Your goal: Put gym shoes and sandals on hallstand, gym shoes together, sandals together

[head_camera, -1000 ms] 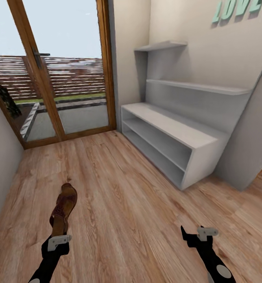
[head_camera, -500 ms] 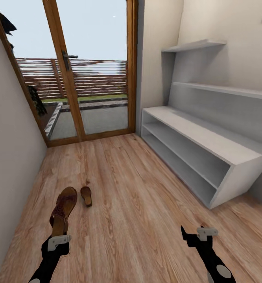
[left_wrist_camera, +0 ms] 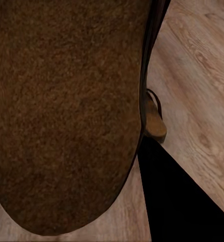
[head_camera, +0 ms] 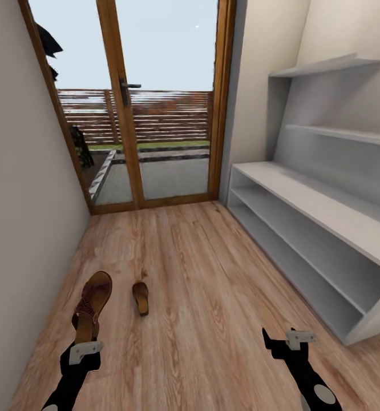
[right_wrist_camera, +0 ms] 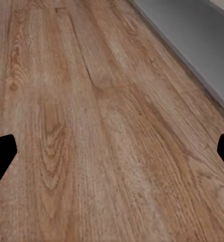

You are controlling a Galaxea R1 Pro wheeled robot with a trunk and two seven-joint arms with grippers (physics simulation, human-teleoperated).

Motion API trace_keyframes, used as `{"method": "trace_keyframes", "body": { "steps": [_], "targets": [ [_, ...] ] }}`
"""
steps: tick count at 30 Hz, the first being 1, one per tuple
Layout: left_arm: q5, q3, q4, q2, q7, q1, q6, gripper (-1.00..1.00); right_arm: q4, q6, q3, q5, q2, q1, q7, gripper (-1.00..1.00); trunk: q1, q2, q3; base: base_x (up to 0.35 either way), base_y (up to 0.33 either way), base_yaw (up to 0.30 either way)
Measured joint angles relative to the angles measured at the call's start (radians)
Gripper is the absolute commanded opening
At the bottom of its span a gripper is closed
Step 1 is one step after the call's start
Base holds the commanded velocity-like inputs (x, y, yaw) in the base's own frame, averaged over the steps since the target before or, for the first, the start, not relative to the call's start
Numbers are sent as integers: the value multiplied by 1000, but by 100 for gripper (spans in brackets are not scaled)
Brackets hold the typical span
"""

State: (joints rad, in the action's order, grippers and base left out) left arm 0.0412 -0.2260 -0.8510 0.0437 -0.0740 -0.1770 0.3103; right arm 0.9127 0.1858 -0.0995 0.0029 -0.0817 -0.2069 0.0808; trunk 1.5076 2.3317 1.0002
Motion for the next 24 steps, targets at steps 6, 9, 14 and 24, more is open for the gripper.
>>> {"method": "trace_keyframes", "body": {
  "steps": [6,9,14,24],
  "targets": [
    [0,0,0,0,0,0,0,-100,0,0,0,0,0,0,0,100,0,0,-6,339,10,235],
    [0,0,0,0,0,0,0,-100,0,0,0,0,0,0,0,100,0,0,-8,336,76,234],
    [0,0,0,0,0,0,0,-100,0,0,0,0,0,0,0,100,0,0,-13,296,176,234],
    [0,0,0,0,0,0,0,-100,0,0,0,0,0,0,0,100,0,0,-22,279,205,233]
  ]
}}
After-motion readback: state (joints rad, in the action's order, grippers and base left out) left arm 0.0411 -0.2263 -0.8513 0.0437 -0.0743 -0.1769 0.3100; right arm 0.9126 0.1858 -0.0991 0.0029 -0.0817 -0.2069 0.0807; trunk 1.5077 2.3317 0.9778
